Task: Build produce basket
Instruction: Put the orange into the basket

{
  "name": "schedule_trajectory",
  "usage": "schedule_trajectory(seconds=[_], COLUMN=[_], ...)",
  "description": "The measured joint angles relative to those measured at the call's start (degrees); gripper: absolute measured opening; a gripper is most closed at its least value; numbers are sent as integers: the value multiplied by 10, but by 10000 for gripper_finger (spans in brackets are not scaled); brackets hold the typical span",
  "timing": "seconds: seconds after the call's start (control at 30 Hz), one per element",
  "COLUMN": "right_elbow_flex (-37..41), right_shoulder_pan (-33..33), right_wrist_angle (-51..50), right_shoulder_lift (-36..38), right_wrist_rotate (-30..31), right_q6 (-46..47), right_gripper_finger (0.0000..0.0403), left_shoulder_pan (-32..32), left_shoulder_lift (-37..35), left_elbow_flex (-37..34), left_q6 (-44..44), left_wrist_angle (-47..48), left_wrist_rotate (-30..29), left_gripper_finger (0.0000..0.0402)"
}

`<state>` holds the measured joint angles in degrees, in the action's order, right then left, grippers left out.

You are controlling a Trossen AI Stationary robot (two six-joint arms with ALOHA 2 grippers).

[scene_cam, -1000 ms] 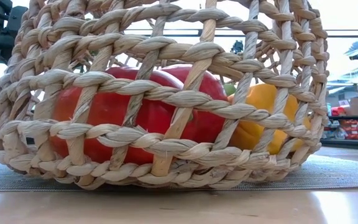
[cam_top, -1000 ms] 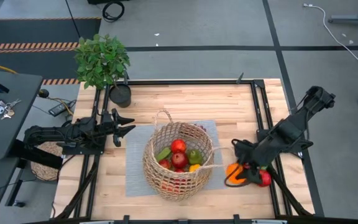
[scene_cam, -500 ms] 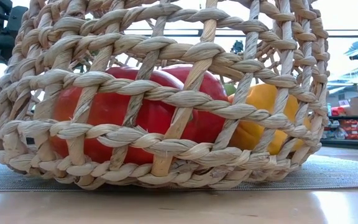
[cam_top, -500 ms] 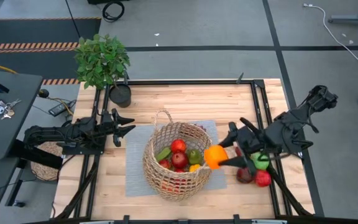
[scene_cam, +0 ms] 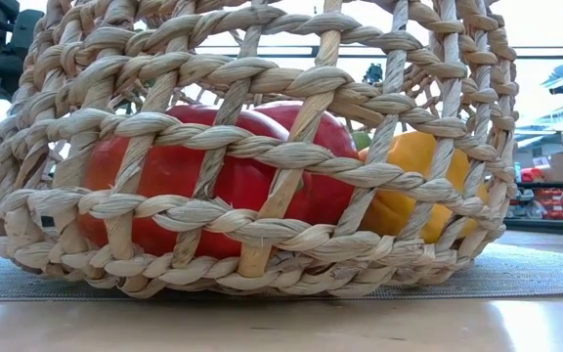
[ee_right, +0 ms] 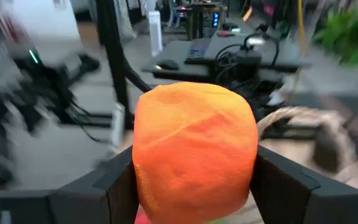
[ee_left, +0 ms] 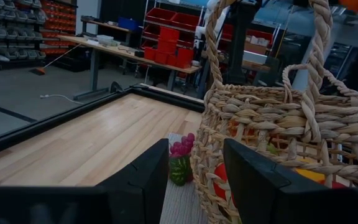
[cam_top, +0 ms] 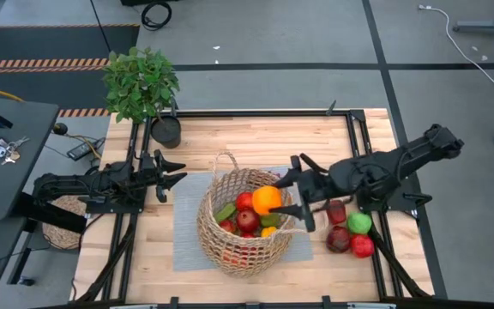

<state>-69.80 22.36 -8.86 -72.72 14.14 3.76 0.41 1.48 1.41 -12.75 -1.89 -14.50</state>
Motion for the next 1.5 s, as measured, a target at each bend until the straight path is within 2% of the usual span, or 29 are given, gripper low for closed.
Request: schedule_trajectory(seconds=[0.27, 0.37, 0.5, 0.83, 1.1, 1.33, 1.5], right_elbow_flex=[0, 0, 0, 0, 0, 0, 0], right_shoulder_pan=[13, 17, 18, 16, -16, -57, -85], right_wrist_angle=[3, 6, 7, 9, 30, 50, 71], right_shoulder_lift=[-25, -29, -32, -37, -90, -161, -217], right_wrist_rotate=[89, 128, 139, 147, 157, 105, 44], right_q6=[-405, -490, -564, -629, -688, -661, -593], right_gripper_finger=[259, 259, 259, 259, 259, 258, 258], left_shoulder_pan=[0, 0, 0, 0, 0, 0, 0], left_shoulder_lift=[0, 0, 0, 0, 0, 0, 0], left_elbow_flex=[0, 0, 0, 0, 0, 0, 0], left_q6=[0, 0, 0, 0, 0, 0, 0], left_wrist_angle=[0, 0, 0, 0, 0, 0, 0], left_wrist_rotate=[0, 0, 0, 0, 0, 0, 0], left_gripper_finger=[160, 160, 160, 160, 160, 160, 160])
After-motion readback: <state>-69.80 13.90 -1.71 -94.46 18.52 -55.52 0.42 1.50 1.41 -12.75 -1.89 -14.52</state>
